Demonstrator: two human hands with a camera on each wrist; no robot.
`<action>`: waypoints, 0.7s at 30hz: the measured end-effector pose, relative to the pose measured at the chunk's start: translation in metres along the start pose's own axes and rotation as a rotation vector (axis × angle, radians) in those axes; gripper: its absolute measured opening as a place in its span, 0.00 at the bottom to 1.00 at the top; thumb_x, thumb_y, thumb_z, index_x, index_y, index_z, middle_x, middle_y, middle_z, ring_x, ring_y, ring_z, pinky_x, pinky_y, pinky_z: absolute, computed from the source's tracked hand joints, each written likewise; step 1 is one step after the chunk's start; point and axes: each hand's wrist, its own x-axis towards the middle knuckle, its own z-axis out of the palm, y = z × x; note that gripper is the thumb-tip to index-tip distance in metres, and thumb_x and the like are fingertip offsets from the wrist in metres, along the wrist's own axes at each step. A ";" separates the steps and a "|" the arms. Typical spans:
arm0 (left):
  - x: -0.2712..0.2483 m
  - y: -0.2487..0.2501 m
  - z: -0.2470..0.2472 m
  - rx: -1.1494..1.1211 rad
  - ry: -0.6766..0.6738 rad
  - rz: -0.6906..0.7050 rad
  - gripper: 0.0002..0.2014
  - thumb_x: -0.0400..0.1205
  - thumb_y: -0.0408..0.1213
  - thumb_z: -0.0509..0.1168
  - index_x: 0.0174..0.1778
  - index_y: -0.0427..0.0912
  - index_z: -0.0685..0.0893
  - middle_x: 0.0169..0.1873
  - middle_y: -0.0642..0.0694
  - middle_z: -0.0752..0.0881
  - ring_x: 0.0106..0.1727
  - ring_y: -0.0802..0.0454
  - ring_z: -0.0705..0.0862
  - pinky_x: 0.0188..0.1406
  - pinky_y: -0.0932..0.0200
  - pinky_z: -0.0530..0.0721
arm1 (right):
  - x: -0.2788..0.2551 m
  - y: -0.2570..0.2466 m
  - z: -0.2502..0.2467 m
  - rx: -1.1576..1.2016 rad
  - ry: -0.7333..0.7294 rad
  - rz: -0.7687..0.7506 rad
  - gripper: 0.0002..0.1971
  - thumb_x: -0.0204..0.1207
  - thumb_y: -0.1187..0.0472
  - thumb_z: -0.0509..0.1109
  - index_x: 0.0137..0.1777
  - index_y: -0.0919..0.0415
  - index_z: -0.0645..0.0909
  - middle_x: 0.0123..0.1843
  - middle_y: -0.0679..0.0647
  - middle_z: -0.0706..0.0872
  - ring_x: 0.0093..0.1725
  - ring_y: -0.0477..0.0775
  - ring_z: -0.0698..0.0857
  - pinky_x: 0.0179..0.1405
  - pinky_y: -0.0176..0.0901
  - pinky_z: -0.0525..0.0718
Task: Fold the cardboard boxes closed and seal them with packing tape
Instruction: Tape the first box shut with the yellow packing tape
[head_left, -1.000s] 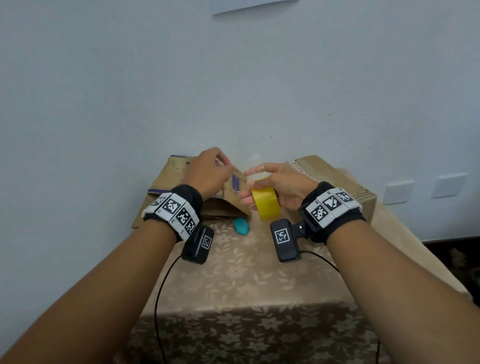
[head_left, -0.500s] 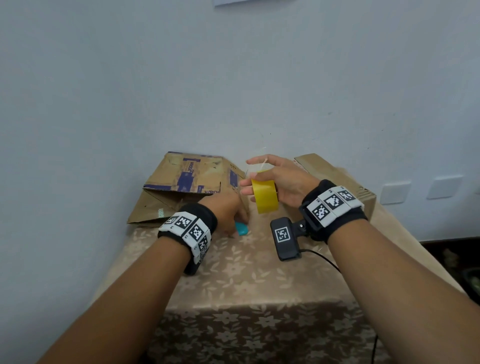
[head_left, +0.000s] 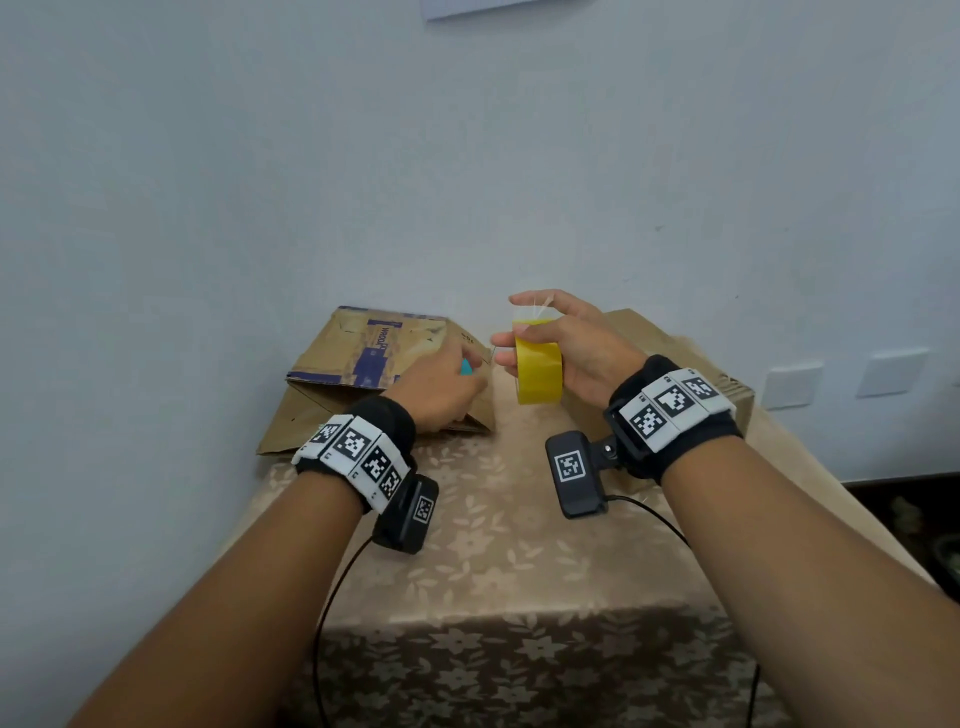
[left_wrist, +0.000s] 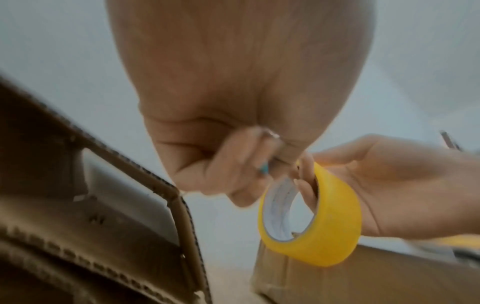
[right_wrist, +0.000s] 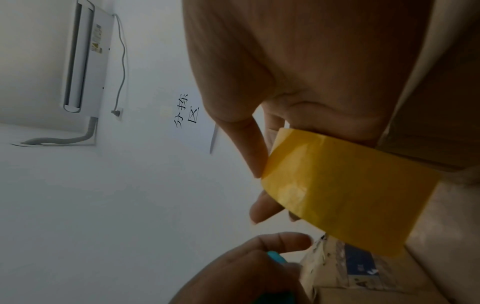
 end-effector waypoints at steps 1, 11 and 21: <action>0.002 0.000 -0.001 -0.033 0.042 -0.019 0.07 0.89 0.39 0.58 0.60 0.45 0.76 0.32 0.47 0.82 0.26 0.54 0.77 0.25 0.59 0.72 | -0.001 0.000 0.000 0.003 0.004 -0.002 0.19 0.84 0.78 0.66 0.72 0.64 0.80 0.48 0.71 0.92 0.36 0.62 0.93 0.41 0.53 0.94; 0.003 -0.004 -0.005 -0.741 -0.059 -0.092 0.19 0.91 0.39 0.47 0.70 0.52 0.80 0.45 0.37 0.79 0.29 0.50 0.79 0.19 0.62 0.72 | 0.000 0.000 -0.001 -0.011 0.016 -0.004 0.18 0.84 0.77 0.66 0.69 0.62 0.81 0.49 0.71 0.92 0.37 0.62 0.93 0.43 0.54 0.94; 0.006 -0.008 -0.004 -0.602 0.078 0.056 0.23 0.84 0.58 0.63 0.57 0.39 0.75 0.32 0.46 0.82 0.19 0.56 0.72 0.13 0.64 0.71 | -0.001 0.002 0.000 -0.009 0.019 0.001 0.19 0.84 0.77 0.66 0.71 0.62 0.81 0.49 0.71 0.92 0.36 0.61 0.93 0.37 0.51 0.94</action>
